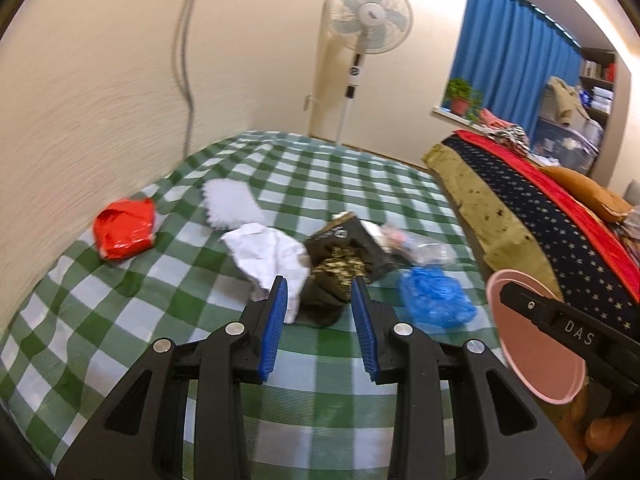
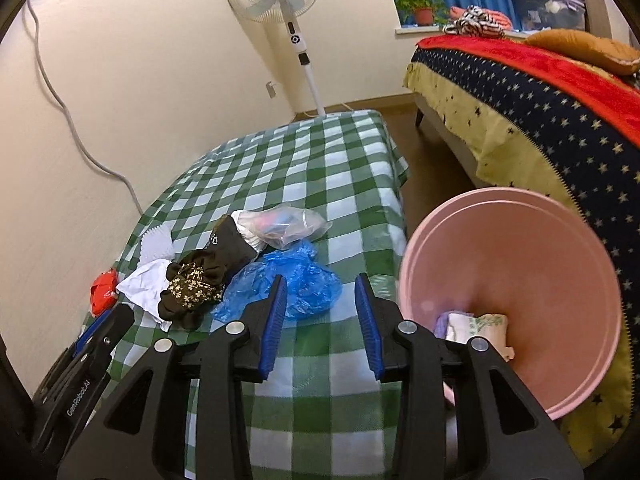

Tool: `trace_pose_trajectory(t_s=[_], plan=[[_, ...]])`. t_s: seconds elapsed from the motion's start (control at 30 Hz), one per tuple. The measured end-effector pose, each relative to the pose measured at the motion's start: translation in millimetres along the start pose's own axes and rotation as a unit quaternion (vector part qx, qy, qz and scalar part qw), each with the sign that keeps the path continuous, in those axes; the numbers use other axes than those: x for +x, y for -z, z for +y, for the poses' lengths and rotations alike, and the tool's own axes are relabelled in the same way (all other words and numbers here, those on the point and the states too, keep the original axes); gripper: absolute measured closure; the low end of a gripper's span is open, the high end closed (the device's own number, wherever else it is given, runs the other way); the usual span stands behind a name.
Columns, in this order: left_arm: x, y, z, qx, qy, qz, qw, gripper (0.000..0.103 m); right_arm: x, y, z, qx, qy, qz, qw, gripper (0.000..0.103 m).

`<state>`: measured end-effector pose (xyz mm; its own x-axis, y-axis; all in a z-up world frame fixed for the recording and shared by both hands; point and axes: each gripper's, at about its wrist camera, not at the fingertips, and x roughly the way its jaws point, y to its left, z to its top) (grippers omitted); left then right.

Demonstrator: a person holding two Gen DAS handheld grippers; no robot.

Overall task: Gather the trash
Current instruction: 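Grasp the crumpled blue plastic bag with the right gripper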

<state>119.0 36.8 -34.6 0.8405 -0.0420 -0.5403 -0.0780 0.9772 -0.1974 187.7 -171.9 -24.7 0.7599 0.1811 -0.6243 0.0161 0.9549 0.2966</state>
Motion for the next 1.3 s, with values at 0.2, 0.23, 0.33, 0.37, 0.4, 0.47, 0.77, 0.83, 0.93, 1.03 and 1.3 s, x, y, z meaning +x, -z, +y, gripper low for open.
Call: trace_pose_trajectory(t_s=[0.2, 0.23, 0.33, 0.37, 0.4, 0.47, 0.77, 0.83, 0.93, 1.03, 1.3], plan=[[8.8, -2.3, 19.8, -0.026, -0.03, 0.005, 0.9992, 0.07, 21.0, 0.1, 9.3, -0.002, -0.006, 0.013, 1.0, 0.063], [10.6, -3.4, 22.4, -0.03, -0.033, 0.006, 0.999, 0.07, 23.6, 0.0, 9.7, -0.001, -0.006, 0.014, 1.0, 0.062], [17.3, -6.5, 29.8, -0.04, -0.04, 0.008, 0.9984, 0.07, 32.6, -0.6, 9.5, 0.001, -0.005, 0.022, 1.0, 0.058], [19.5, -7.5, 31.1, -0.042, -0.041, 0.01, 0.9982, 0.07, 36.5, -1.0, 8.5, 0.005, -0.005, 0.026, 1.0, 0.056], [22.9, -8.5, 34.0, -0.047, -0.042, 0.012, 0.9979, 0.07, 39.2, -1.7, 7.7, 0.008, -0.004, 0.029, 1.0, 0.053], [28.4, -9.9, 36.9, -0.054, -0.044, 0.017, 0.9974, 0.07, 45.7, -2.6, 5.3, 0.015, -0.002, 0.037, 0.999, 0.052], [47.5, -10.8, 43.6, -0.078, -0.041, 0.037, 0.9954, 0.07, 64.6, 1.7, 10.1, 0.0, 0.006, 0.061, 0.998, 0.054], [50.4, -11.7, 43.3, -0.079, -0.039, 0.039, 0.9954, 0.07, 66.4, 2.9, 10.8, -0.003, 0.009, 0.064, 0.998, 0.058], [53.2, -13.7, 42.7, -0.079, -0.033, 0.038, 0.9956, 0.07, 67.3, 4.3, 12.2, -0.008, 0.011, 0.064, 0.998, 0.073], [55.4, -15.0, 42.5, -0.08, -0.032, 0.036, 0.9956, 0.07, 67.6, 5.2, 14.1, -0.015, 0.007, 0.066, 0.998, 0.088], [58.8, -16.1, 44.2, -0.086, -0.027, 0.04, 0.9952, 0.081, 60.6, 6.1, 23.5, -0.043, 0.004, 0.053, 0.998, 0.101]])
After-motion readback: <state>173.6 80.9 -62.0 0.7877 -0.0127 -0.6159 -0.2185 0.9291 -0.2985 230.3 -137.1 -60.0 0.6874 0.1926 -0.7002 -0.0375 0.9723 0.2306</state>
